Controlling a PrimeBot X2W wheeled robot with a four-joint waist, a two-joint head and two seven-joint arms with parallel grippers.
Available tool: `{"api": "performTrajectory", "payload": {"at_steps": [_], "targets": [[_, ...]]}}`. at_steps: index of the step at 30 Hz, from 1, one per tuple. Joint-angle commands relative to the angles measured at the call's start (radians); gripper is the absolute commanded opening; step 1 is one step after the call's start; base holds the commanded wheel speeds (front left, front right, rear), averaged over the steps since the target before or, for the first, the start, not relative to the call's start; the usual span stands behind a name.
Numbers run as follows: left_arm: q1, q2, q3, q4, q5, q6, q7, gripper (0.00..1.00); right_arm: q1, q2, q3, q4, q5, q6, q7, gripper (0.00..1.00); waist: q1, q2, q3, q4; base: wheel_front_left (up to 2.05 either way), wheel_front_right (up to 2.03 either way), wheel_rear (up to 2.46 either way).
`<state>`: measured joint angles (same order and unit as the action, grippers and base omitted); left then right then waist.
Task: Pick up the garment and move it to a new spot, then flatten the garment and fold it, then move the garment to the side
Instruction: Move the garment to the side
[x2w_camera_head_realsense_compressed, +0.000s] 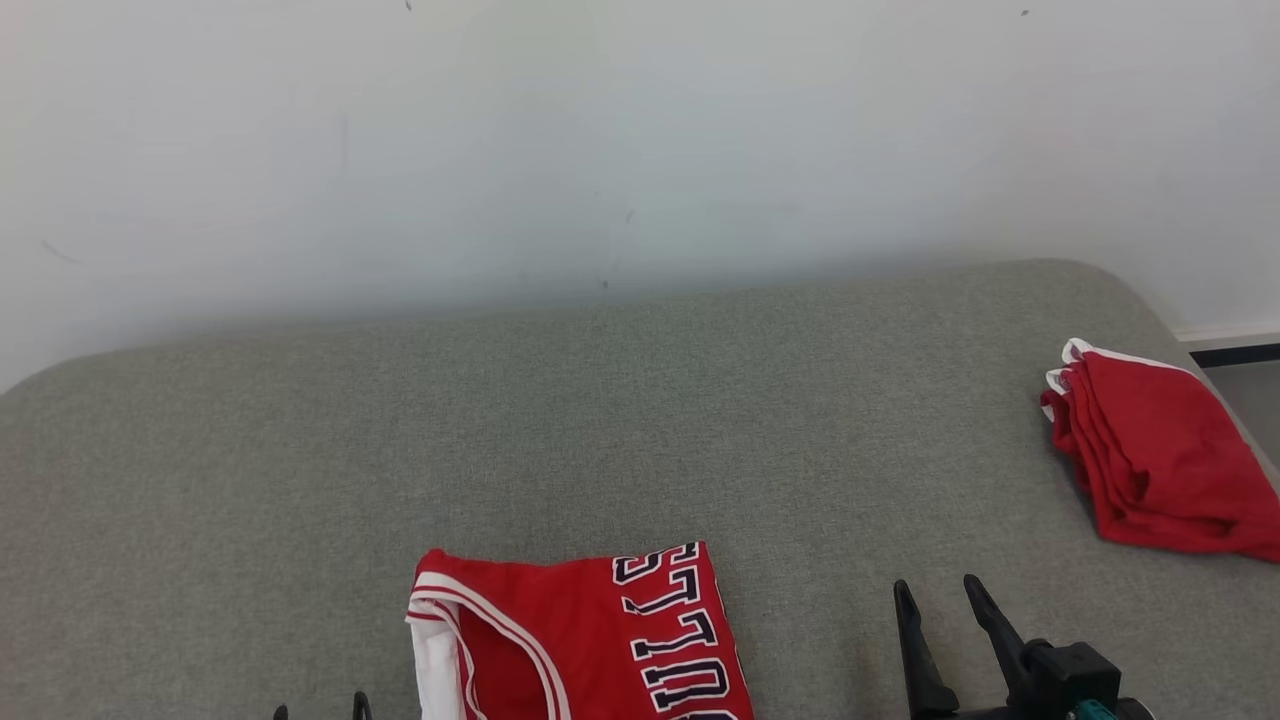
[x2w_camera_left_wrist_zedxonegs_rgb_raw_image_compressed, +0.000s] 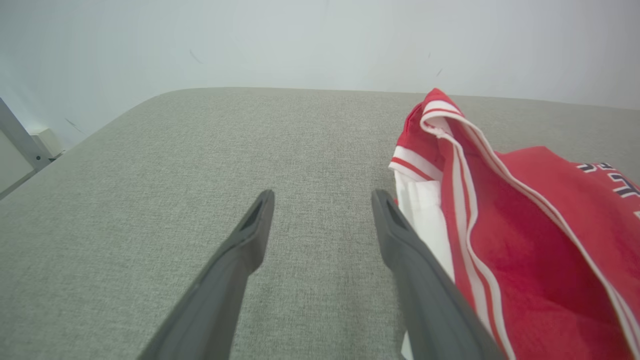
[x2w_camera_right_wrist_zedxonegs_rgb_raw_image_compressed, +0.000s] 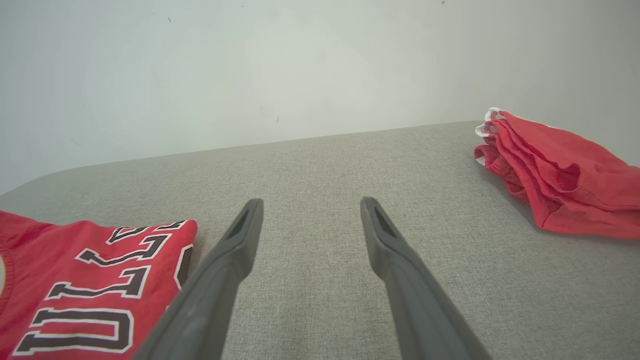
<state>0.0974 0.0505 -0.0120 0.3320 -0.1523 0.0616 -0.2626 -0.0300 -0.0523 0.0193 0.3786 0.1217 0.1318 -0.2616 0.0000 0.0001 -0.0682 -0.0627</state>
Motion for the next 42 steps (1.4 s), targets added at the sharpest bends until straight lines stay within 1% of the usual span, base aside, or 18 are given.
{"api": "performTrajectory", "payload": {"at_steps": [1, 7, 18, 22, 25, 29, 30, 33, 40, 42], "targets": [[0.002, 0.000, -0.001, 0.000, 0.007, -0.002, -0.003, 1.00, 0.012, 0.003, 0.004, 0.003, 0.004, -0.002, -0.004, 1.00, 0.0000, -0.0001, 0.001, 0.004, 0.00, 0.00, 0.00], [-0.008, 0.000, -0.013, 0.007, 0.001, -0.008, -0.003, 1.00, 0.006, 0.003, 0.025, 0.010, 0.004, -0.002, -0.004, 1.00, 0.0000, -0.0001, 0.015, 0.027, 0.00, 0.00, 0.00], [-0.018, 0.000, -0.076, 0.016, -0.003, -0.037, -0.003, 1.00, -0.040, 0.002, 0.095, 0.053, 0.026, -0.002, -0.004, 1.00, 0.0000, -0.0001, 0.059, 0.124, 0.00, 0.00, 0.00], [-0.027, 0.000, -0.089, 0.024, -0.009, -0.045, -0.003, 1.00, -0.061, 0.002, 0.130, 0.096, 0.047, -0.002, -0.004, 1.00, 0.0000, -0.0001, 0.074, 0.163, 0.00, 0.00, 0.00], [-0.041, 0.000, -0.097, 0.022, -0.022, -0.044, -0.003, 1.00, -0.084, 0.002, 0.147, 0.144, 0.067, -0.002, -0.004, 1.00, 0.0000, -0.0001, 0.093, 0.194, 0.00, 0.00, 0.00], [-0.047, 0.000, -0.103, 0.022, -0.031, -0.042, -0.003, 1.00, -0.117, 0.002, 0.156, 0.215, 0.114, -0.002, -0.003, 1.00, 0.0000, -0.0001, 0.113, 0.226, 0.00, 0.00, 0.00], [-0.047, 0.000, -0.103, 0.022, -0.031, -0.042, -0.003, 1.00, -0.117, 0.002, 0.156, 0.215, 0.114, -0.002, -0.003, 1.00, 0.0000, -0.0001, 0.113, 0.226, 0.00, 0.00, 0.00], [-0.055, 0.000, -0.102, 0.015, -0.035, -0.036, -0.003, 1.00, -0.150, 0.002, 0.171, 0.270, 0.186, -0.002, 0.008, 1.00, 0.0000, -0.0001, 0.125, 0.240, 0.00, 0.00, 0.00], [-0.067, 0.000, -0.101, 0.003, -0.040, -0.029, -0.003, 1.00, -0.212, 0.002, 0.233, 0.384, 0.294, -0.002, 0.084, 1.00, 0.0000, -0.0001, 0.142, 0.247, 0.00, 0.00, 0.00], [-0.073, 0.000, -0.106, 0.002, -0.039, -0.028, -0.003, 1.00, -0.226, 0.003, 0.251, 0.404, 0.313, -0.002, 0.085, 1.00, 0.0000, -0.0001, 0.146, 0.246, 0.00, 0.00, 0.00]]}}
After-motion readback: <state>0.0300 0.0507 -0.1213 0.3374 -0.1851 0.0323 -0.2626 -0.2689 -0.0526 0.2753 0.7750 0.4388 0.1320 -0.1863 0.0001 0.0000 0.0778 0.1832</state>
